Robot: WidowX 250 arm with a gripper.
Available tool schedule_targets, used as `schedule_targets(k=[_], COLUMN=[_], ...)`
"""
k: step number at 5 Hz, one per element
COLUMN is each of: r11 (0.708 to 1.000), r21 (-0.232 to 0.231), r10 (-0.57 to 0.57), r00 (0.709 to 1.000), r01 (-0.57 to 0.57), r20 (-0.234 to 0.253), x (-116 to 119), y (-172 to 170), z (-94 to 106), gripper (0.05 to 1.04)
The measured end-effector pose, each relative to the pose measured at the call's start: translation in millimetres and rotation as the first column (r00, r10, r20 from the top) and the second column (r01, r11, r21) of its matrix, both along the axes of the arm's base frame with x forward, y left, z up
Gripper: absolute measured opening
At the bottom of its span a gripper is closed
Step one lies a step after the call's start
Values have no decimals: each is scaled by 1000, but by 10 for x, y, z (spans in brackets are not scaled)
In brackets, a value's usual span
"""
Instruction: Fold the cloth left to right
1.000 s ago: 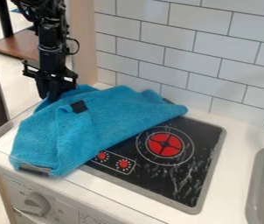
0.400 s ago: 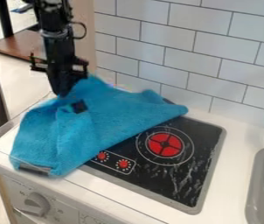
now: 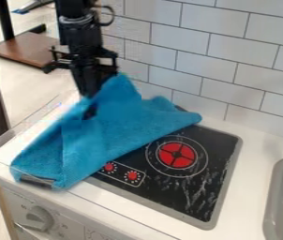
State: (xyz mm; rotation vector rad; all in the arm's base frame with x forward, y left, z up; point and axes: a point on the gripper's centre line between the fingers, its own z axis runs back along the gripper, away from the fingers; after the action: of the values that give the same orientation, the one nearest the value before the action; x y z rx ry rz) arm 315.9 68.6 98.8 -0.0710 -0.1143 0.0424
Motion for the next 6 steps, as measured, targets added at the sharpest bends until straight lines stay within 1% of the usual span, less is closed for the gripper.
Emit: schedule_targets(k=[1,2,3,4,5,6], r11=[997,991,985,979,980,983], r21=[-18,-12,28,44,50,42], r10=[-73,-131,-166,-192,-185,-170], r00=[997,989,981,969,970,973], r01=[72,130,170,201,195,178], r20=[-31,-75,-98,-152,-155,-154], x=[-96,-255,-354,-455,-448,-457], y=[-317,-565,-639,-699,-697,-703], z=[-37,-182,-369,-591,-598,-591], gripper=[50,50,50,73,230,495])
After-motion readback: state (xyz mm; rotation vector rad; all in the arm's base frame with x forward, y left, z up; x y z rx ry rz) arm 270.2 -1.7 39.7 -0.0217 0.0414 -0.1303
